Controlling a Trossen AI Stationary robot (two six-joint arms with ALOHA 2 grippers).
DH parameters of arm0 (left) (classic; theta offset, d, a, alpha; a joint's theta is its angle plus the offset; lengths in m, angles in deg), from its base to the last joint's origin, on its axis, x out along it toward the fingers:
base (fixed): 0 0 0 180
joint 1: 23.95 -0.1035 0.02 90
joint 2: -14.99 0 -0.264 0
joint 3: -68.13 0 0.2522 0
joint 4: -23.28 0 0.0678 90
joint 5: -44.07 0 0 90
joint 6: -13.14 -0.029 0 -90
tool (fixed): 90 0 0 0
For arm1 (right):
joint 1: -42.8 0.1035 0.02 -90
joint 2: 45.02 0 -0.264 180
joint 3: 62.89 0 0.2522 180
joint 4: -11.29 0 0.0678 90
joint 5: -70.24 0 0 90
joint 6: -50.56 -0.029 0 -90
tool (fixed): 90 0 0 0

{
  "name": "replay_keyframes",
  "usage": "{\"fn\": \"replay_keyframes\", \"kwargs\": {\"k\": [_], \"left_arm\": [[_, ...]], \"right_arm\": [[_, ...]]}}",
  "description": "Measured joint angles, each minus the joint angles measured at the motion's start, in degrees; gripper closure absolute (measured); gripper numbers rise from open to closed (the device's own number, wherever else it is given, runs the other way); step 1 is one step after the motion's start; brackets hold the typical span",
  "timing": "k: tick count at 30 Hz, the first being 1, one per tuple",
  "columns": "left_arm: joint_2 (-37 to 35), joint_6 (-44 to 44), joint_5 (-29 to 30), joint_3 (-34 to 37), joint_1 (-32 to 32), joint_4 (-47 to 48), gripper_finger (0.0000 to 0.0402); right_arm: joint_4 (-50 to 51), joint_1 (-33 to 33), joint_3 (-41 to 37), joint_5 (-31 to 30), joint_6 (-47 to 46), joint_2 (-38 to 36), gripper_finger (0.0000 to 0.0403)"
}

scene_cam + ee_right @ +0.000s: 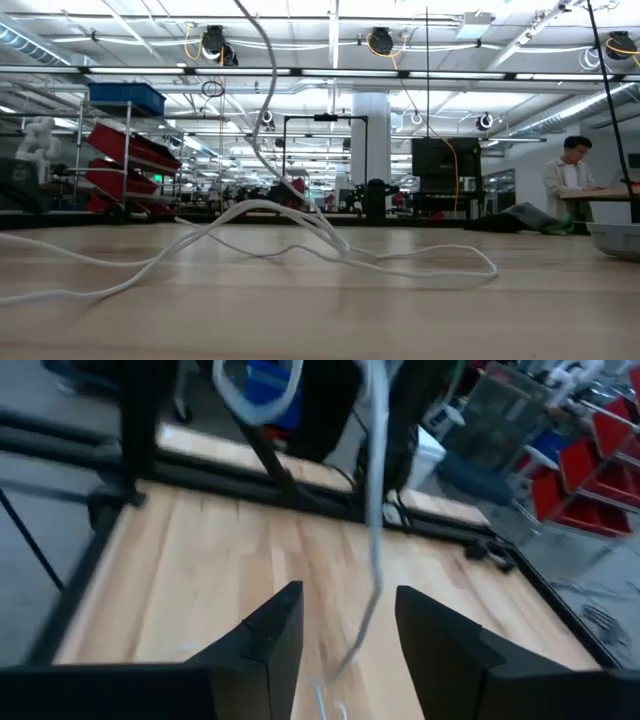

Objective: Coil cords
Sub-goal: Coil the white cable wire onto the spool

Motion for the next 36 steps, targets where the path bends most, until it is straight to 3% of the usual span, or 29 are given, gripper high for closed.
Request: {"fn": "replay_keyframes", "kwargs": {"k": [4, 10, 21, 29, 36], "left_arm": [[0.0, 0.0, 0.0, 0.0, 0.0, 0.0, 0.04], [0.0, 0.0, 0.0, 0.0, 0.0, -0.7, 0.04], [-1.3, -3.3, 6.1, 0.0, 0.9, -4.2, 0.04], [-4.7, -8.9, 8.9, 0.0, 3.0, -8.1, 0.04], [-6.6, -9.6, 18.8, 0.0, 4.2, -5.5, 0.04]], "right_arm": [[-2.7, -0.5, 0.0, 1.7, 0.6, -0.1, 0.0287], [0.4, -0.1, 0.0, 2.0, -0.2, -0.1, 0.0392], [24.1, 2.3, 0.0, 3.4, -16.3, -0.1, 0.0402], [25.7, 2.2, 0.1, 8.2, -20.0, -0.1, 0.0402], [26.8, 2.3, 0.1, 9.6, -21.5, -0.2, 0.0402]]}}
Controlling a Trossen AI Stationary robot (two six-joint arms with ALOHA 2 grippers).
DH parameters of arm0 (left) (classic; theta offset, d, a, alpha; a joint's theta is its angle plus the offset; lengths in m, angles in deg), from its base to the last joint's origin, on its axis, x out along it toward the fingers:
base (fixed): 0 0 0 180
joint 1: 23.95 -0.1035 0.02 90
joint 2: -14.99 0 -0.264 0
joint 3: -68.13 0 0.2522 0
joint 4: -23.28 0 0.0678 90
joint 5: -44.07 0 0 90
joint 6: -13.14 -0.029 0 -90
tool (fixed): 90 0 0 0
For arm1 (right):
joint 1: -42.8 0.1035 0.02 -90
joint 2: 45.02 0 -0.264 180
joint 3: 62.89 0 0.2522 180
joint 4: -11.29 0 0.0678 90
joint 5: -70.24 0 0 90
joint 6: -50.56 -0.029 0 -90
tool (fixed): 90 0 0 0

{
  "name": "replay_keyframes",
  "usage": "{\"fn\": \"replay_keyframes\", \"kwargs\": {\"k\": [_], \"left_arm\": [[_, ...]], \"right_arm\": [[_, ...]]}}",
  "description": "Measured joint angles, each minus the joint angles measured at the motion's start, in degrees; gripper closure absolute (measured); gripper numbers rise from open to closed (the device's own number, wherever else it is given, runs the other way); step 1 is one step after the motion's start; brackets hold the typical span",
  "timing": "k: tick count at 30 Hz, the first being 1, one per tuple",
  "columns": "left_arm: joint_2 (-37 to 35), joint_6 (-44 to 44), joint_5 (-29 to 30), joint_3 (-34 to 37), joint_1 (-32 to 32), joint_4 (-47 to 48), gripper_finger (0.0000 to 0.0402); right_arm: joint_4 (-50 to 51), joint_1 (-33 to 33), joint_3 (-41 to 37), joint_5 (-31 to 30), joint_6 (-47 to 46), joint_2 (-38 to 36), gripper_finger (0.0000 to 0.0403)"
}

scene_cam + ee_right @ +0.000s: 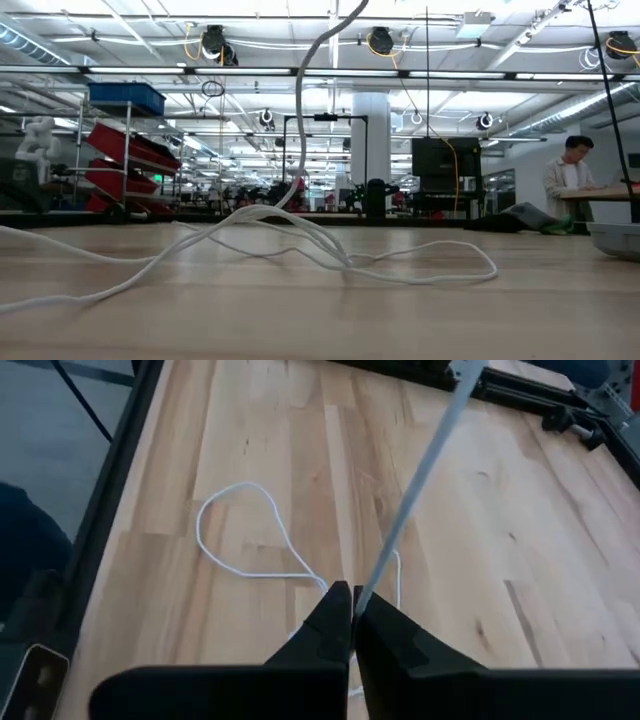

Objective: Coil cords
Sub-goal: Coil the white cable wire onto the spool

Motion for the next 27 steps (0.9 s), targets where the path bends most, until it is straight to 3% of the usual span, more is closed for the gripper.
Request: {"fn": "replay_keyframes", "kwargs": {"k": [4, 11, 16, 22, 27], "left_arm": [[0.4, 3.6, 0.1, 0.0, 0.0, 3.4, 0.04], [2.6, 9.7, 0.0, 0.0, 0.0, 8.2, 0.04], [3.8, 11.2, -0.1, 0.0, 0.0, 8.0, 0.04], [5.4, 11.2, -0.2, 0.0, 0.0, 8.1, 0.04], [6.1, 11.1, -0.3, 0.0, 0.0, 8.2, 0.04]], "right_arm": [[0.9, 0.7, 0.0, 1.5, 0.9, -1.2, 0.0382], [3.0, 3.5, 0.0, 6.0, 0.3, -7.4, 0.0305], [-8.2, 5.0, 0.0, 1.4, 7.8, -7.6, 0.0265], [-24.0, 2.4, 0.0, 1.4, 19.6, -4.0, 0.0242], [-26.1, -0.4, 0.0, 1.6, 22.8, -1.2, 0.0232]]}}
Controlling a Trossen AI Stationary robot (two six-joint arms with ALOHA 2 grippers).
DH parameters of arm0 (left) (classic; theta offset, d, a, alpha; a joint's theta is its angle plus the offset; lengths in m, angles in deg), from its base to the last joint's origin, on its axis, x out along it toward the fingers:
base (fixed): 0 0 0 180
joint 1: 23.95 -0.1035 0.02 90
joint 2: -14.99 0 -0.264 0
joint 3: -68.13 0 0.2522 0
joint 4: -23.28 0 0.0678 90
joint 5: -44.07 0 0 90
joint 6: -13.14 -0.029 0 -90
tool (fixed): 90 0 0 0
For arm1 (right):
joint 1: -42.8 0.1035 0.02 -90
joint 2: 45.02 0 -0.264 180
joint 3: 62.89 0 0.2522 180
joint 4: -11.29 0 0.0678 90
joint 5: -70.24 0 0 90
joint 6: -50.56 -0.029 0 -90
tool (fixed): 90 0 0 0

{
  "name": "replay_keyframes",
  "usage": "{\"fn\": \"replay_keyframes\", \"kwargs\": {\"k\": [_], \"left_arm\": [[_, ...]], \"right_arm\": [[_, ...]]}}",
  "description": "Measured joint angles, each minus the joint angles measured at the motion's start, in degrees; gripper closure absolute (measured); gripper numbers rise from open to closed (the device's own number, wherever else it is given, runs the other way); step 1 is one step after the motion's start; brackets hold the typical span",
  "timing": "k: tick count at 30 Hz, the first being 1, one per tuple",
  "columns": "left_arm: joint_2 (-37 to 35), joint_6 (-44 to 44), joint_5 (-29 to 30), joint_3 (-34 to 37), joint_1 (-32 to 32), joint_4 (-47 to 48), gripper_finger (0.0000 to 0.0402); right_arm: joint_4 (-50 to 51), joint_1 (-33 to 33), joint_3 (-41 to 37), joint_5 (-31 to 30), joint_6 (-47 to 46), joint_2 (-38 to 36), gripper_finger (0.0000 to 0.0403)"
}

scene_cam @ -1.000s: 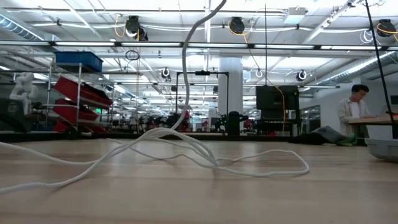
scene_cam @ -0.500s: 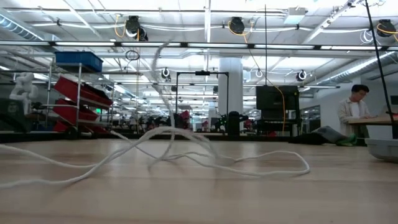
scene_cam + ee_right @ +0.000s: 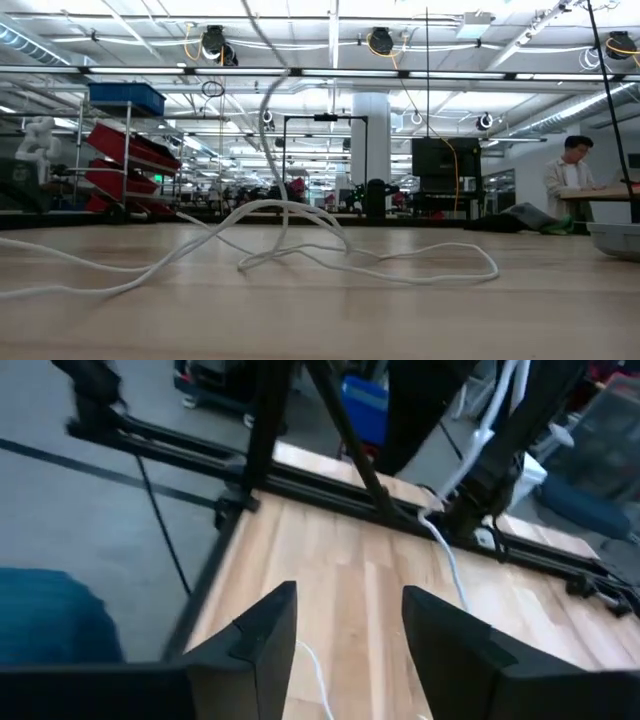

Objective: Coil cords
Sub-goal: Coil the white cable wire onto the spool

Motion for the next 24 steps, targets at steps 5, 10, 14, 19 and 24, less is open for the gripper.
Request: {"fn": "replay_keyframes", "kwargs": {"k": [5, 10, 14, 19, 24], "left_arm": [[0.0, 0.0, -1.7, 0.0, 0.0, -0.3, 0.04], [0.0, 0.1, -1.8, 0.0, 0.0, -0.3, 0.04], [0.0, 0.0, -1.8, 0.0, 0.0, -0.3, 0.04], [0.0, -0.1, -1.8, 0.0, 0.0, -0.3, 0.04], [0.0, -0.1, -1.8, 0.0, 0.0, -0.2, 0.04]], "right_arm": [[-0.1, -3.3, 0.0, -1.3, 0.9, 2.2, 0.0231], [0.4, -6.2, -0.1, -3.5, 1.0, 3.3, 0.0232], [0.6, -7.4, -0.1, -3.5, 1.8, 3.2, 0.0244], [3.5, -7.9, -0.1, 0.5, 0.8, 3.2, 0.0291], [5.9, -8.0, -0.1, -0.4, -0.8, 3.2, 0.0374]]}}
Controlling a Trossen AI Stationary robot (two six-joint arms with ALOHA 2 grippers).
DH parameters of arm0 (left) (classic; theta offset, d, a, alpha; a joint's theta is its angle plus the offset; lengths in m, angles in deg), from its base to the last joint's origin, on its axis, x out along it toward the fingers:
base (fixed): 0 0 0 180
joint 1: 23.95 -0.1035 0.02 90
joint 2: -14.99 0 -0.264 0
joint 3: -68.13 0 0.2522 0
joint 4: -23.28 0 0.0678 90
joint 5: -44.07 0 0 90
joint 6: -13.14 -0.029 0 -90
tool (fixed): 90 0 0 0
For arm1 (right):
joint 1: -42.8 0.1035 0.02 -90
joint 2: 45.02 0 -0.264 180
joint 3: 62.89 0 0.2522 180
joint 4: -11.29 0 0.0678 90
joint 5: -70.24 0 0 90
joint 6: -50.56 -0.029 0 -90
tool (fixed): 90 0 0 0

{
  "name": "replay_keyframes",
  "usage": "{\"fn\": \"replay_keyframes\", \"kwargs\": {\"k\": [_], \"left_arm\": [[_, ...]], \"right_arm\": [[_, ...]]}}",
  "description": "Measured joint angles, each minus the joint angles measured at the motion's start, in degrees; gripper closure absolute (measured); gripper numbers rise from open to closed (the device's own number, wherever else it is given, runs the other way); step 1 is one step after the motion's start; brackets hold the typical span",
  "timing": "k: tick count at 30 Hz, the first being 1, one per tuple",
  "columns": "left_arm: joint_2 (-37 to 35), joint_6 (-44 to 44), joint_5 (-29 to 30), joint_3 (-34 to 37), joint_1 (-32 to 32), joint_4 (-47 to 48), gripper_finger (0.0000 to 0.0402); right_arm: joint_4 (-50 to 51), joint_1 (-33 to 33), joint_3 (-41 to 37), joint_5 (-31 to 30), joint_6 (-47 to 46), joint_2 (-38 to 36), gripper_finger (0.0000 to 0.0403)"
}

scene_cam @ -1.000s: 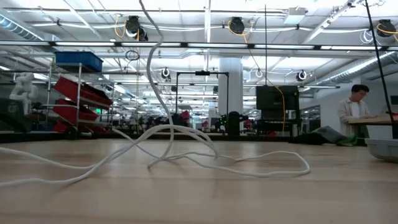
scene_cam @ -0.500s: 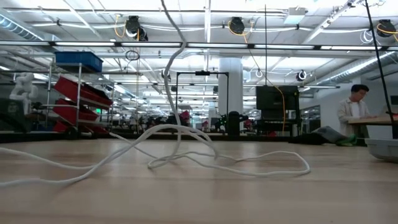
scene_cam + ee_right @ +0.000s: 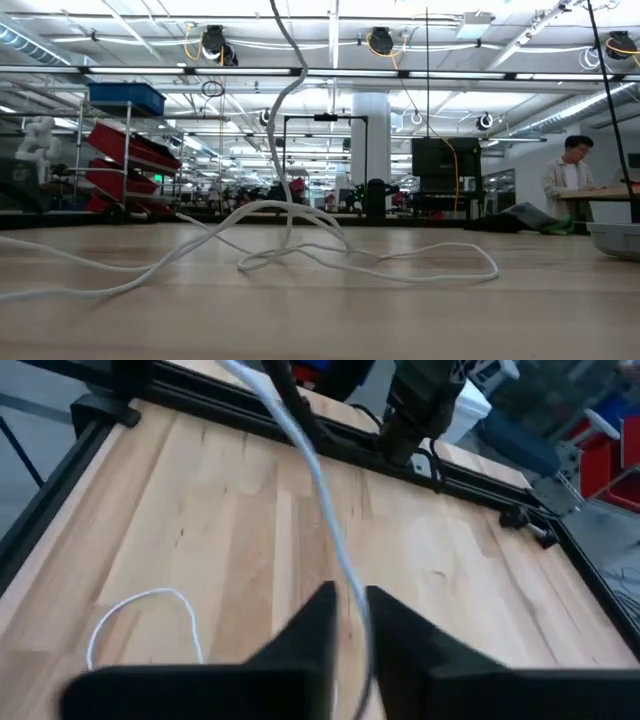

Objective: Coil cords
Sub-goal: Coil the white cable wire onto the spool

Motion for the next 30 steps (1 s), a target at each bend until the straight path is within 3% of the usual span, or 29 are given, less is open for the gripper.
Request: {"fn": "replay_keyframes", "kwargs": {"k": [2, 7, 13, 20, 26, 30], "left_arm": [[0.0, 0.0, 0.0, 0.0, 0.0, 0.0, 0.04], [0.0, -1.5, 0.0, 0.0, 0.0, 1.3, 0.04], [-0.4, -1.4, 0.4, -0.1, -0.3, 11.1, 0.04], [-0.5, -0.1, 0.7, -0.1, -0.9, 22.3, 0.04], [-0.7, 7.1, 0.7, -0.1, -3.3, 28.1, 0.04], [-0.7, 12.5, -2.3, -0.1, -5.9, 31.4, 0.04]], "right_arm": [[0.2, 0.5, 0.0, 0.2, 0.6, 0.0, 0.0394], [5.1, 2.8, 0.0, 2.6, -2.4, -1.3, 0.0401], [9.3, 8.7, 0.0, 8.9, -7.3, -6.1, 0.0402], [11.7, 14.6, 0.0, 6.0, -7.1, -10.9, 0.0403], [9.9, 16.6, 0.1, 5.6, -5.9, -13.9, 0.0403], [7.0, 17.0, 0.1, 4.6, -2.7, -14.7, 0.0403]]}}
